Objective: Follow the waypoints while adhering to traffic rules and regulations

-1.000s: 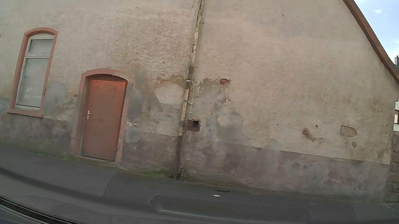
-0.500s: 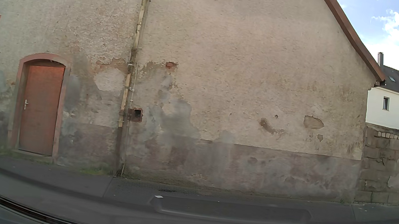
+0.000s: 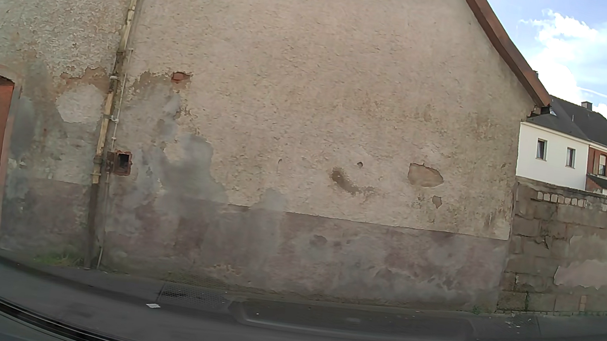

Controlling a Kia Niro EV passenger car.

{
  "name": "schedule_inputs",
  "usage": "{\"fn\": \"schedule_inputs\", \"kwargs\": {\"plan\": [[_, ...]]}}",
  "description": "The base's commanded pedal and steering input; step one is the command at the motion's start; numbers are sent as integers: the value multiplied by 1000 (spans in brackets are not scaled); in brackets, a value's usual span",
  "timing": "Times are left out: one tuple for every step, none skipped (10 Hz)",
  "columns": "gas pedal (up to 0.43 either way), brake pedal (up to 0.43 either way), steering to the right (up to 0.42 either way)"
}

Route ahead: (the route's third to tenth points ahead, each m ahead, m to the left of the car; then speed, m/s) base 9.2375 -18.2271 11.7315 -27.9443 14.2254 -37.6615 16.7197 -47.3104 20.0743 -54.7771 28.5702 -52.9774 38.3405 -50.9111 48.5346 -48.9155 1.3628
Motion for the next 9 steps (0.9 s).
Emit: {"fn": "schedule_inputs", "kwargs": {"plan": [[0,0,618],[0,0,625],[0,0,642],[0,0,659],[59,0,675],[110,0,690],[138,0,701],[157,0,714],[157,0,739]]}}
